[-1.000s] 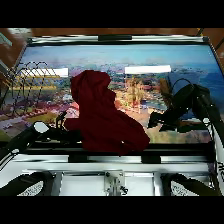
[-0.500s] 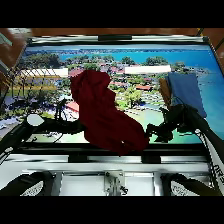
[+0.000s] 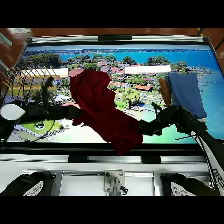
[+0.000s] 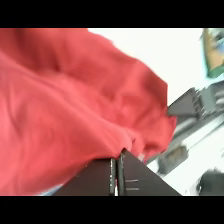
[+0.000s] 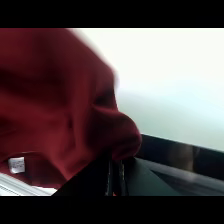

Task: Fold the shirts.

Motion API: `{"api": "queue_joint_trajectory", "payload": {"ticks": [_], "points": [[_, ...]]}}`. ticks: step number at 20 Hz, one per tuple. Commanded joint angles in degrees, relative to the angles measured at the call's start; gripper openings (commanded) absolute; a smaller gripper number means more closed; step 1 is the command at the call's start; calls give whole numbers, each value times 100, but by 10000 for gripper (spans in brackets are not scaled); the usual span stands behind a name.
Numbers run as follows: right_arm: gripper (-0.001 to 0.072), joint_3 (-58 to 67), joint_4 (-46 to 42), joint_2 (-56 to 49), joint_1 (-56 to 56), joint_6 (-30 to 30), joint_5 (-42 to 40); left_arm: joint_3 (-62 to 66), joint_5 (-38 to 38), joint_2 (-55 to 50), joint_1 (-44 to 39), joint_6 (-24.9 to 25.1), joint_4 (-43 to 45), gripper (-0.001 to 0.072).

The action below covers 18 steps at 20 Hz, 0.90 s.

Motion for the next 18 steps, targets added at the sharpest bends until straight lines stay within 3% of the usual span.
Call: {"api": "queue_joint_trajectory", "payload": {"ticks": [1, 3, 5, 9, 12, 18], "points": [[75, 925, -87, 675, 103, -297, -166, 1316, 11, 164, 337, 221, 7, 31], [75, 1939, -269, 1355, 105, -446, 72, 2704, 17, 168, 719, 197, -20, 31], [75, 3230, 83, 2031, 111, -627, 509, 4293, 417, 168, 881, -160, -413, 32], [75, 5383, 341, 2741, 109, -717, 1086, 6485, 1464, 166, 494, 372, -658, 32], [75, 6037, 498, 2787, 109, -157, 890, 6874, 1665, 175, 485, 590, -560, 32], [75, 6070, 962, 2417, 109, 568, 212, 6867, 3169, -308, 487, 623, 15, 32]]}}
